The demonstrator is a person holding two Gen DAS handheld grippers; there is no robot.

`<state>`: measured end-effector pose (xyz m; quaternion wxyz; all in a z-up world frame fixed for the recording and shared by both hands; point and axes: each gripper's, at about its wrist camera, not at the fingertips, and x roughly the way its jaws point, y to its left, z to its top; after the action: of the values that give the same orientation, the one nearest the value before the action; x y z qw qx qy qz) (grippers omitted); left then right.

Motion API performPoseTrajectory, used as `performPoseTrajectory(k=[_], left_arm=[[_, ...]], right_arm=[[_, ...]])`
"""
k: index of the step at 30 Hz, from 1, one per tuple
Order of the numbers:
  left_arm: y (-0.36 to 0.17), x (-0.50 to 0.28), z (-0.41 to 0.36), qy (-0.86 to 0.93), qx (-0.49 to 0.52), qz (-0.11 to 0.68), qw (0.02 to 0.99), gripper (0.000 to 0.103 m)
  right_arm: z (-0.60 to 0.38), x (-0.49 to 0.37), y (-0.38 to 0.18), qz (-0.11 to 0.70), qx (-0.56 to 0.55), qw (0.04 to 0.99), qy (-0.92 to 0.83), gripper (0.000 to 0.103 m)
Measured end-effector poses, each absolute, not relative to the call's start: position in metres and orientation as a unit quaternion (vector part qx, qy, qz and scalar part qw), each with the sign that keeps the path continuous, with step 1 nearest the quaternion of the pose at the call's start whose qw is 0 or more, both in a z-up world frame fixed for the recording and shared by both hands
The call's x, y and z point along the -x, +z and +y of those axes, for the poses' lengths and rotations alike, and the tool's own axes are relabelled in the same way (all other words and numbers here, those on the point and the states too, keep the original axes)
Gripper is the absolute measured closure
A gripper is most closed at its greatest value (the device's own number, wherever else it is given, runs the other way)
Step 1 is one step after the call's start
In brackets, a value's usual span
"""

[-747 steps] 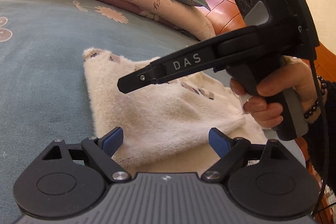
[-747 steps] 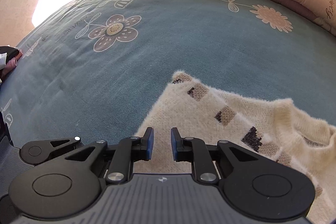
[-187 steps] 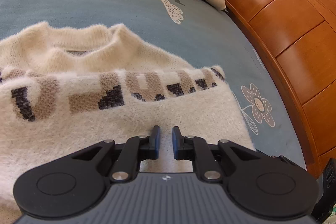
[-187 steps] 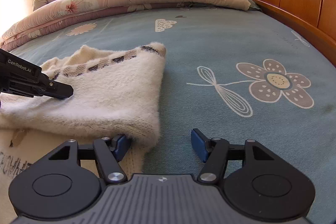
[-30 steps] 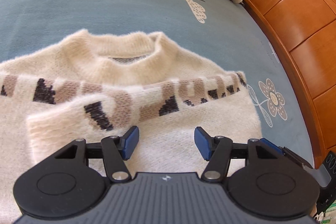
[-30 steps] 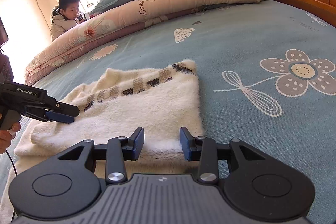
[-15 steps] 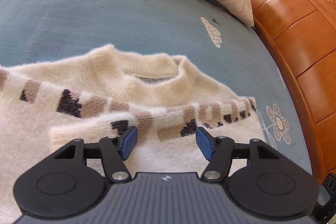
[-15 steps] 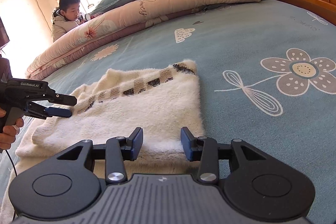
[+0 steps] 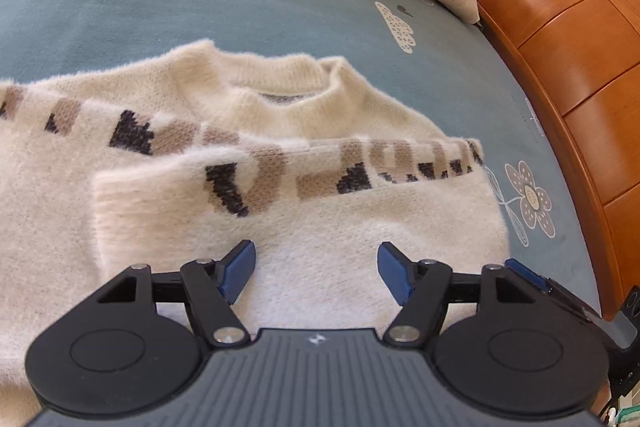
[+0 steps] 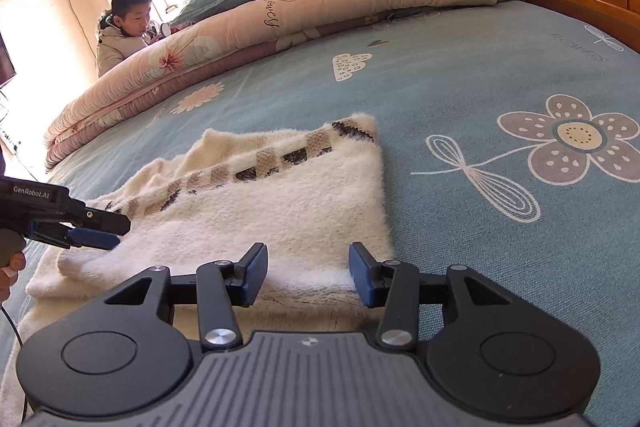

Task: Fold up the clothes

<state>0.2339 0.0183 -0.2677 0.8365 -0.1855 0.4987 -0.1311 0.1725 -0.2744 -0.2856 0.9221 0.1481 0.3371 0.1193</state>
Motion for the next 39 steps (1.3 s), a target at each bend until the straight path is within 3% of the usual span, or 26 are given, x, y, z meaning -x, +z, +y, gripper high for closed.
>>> performPoseTrajectory(k=[4,9,15,26,33,39], left_arm=[[-0.256,-0.223,0.02,-0.129,0.187,0.5,0.836,0.036],[-0.239,-0.239,-0.035,-0.2,0.185,0.469,0.84,0.035],[-0.271,-0.25,-0.08,-0.231,0.187,0.492,0.818,0.035],[-0.242,-0.214,-0.028,-0.203,0.187,0.449,0.85,0.031],[-0.268,-0.227,0.003,-0.109,0.151,0.461,0.867,0.03],[-0.254,-0.227,0.042,-0.079,0.215,0.428,0.874,0.03]], right_arm=[[-0.276,-0.172,-0.285,0.337,-0.152,0.921,0.119,0.053],[-0.274,-0.172,-0.285,0.337,-0.154,0.921,0.118,0.051],[-0.277,-0.171,-0.286,0.336,-0.158,0.92,0.124,0.049],[-0.278,-0.169,-0.285,0.335,-0.159,0.921,0.123,0.049],[-0.278,-0.168,-0.285,0.335,-0.16,0.92,0.125,0.046],[-0.279,-0.169,-0.285,0.335,-0.162,0.92,0.126,0.046]])
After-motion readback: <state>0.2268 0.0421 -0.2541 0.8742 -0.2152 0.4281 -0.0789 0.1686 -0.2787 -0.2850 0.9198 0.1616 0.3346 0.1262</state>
